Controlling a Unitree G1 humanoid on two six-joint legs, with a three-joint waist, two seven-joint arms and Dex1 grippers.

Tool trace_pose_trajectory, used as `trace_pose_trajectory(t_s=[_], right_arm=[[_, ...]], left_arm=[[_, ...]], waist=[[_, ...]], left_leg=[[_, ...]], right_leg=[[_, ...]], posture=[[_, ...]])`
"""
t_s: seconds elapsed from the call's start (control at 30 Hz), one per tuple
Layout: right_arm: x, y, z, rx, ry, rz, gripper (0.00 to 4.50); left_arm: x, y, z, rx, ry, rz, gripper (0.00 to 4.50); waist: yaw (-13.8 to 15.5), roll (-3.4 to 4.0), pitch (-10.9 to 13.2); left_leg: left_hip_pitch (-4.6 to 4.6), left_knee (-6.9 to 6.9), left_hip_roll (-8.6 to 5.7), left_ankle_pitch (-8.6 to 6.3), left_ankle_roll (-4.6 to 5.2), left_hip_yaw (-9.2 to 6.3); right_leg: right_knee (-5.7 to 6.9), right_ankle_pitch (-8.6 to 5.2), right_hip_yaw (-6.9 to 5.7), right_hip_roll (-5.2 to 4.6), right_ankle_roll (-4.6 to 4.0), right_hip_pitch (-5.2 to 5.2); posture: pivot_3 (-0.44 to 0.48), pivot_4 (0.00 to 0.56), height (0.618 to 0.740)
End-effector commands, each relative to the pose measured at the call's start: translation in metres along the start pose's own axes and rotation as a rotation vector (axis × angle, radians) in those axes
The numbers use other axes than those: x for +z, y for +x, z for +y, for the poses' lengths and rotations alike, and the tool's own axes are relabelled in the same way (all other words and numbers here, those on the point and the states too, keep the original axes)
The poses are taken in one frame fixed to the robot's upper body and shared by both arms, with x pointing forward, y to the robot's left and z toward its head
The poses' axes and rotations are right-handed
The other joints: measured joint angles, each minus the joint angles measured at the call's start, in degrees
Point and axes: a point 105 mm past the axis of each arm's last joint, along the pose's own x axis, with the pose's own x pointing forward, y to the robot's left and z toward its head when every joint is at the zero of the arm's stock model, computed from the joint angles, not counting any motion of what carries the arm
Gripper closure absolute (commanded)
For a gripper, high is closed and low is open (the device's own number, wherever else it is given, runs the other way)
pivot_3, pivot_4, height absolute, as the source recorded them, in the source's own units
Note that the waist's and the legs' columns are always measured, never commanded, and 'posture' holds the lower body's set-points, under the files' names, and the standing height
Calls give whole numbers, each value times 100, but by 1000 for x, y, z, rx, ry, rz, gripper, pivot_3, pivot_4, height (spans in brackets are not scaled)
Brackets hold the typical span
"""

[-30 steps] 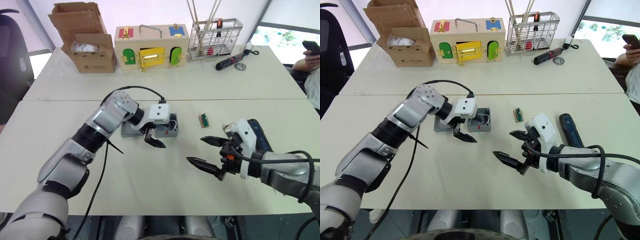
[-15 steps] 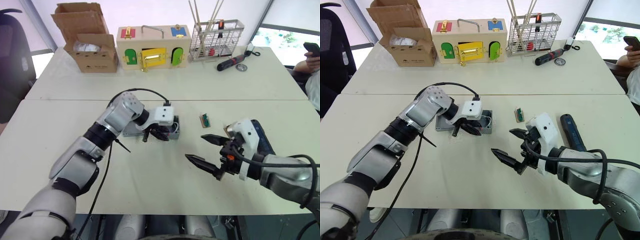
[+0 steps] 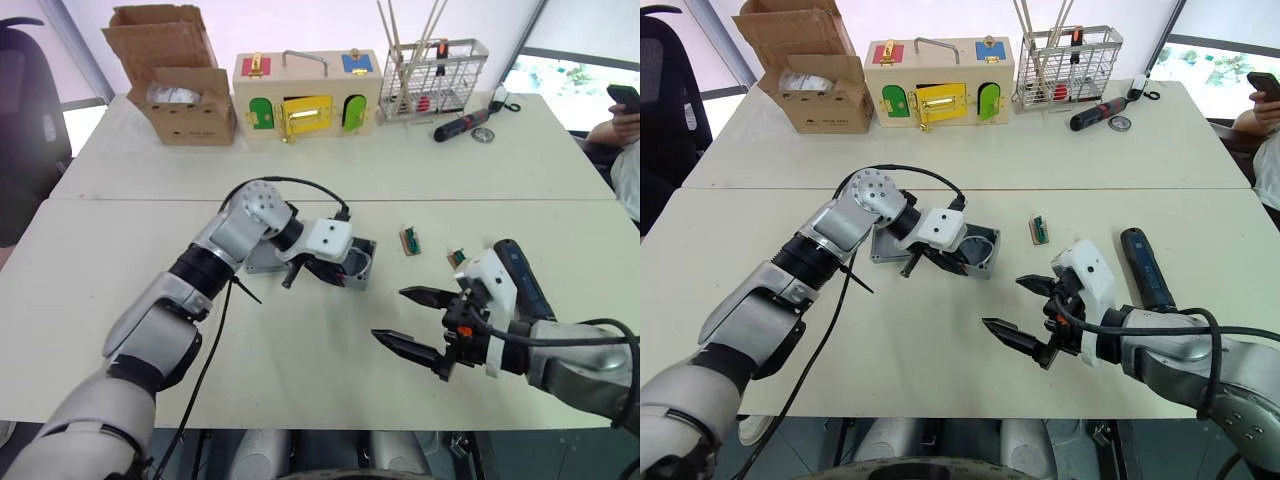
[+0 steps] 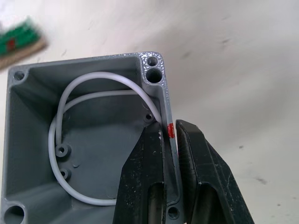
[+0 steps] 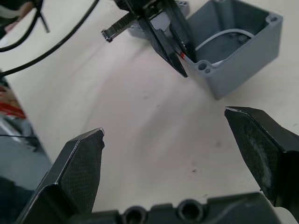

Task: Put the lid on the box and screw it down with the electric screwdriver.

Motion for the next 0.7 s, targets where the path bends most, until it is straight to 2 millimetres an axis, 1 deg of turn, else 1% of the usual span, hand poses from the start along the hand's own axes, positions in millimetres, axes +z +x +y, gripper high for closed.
trace_pose_trajectory(t_s=[0.03, 0.13, 0.3, 0.43, 0.63, 0.7], right_arm=[[6, -5, 8, 20, -40, -19, 0], [2, -6, 6, 7, -38, -6, 0], [-2, -7, 6, -14, -28, -10, 0], [-3, -6, 7, -25, -21, -21, 0], [-5, -3, 8, -29, -13, -29, 0], [-5, -3, 8, -32, -13, -33, 0]], left_arm=[[9, -6, -2, -72, 131, 32, 4438], [5, -1, -2, -109, 175, 65, 4438], [2, 8, 6, -135, 260, 105, 4438], [2, 14, 10, -152, 284, 109, 4438], [0, 15, 8, -183, 298, 111, 4438], [-1, 16, 8, -187, 295, 110, 3612]], waist=[[7, 0, 0], [14, 0, 0], [13, -5, 3], [8, -6, 4], [2, -6, 4], [1, -6, 4]], left_leg=[[0, 0, 0, -1, 1, 0], [0, 4, -2, -1, 2, -2], [0, 8, -6, -5, 9, -1], [0, 8, -6, -8, 13, 0], [0, 8, -5, -9, 16, -1], [0, 8, -5, -9, 16, -1]], right_leg=[[0, 0, 0, 0, 0, 0], [1, 0, 0, 0, 0, 5], [0, 0, -1, -2, 0, 7], [0, 0, -3, -1, 0, 7], [1, -1, -3, -1, 1, 7], [1, -1, -3, -1, 1, 7]], posture=[[0, 150, 740], [0, 150, 740], [0, 150, 740], [0, 150, 740], [0, 150, 740], [0, 150, 740]])
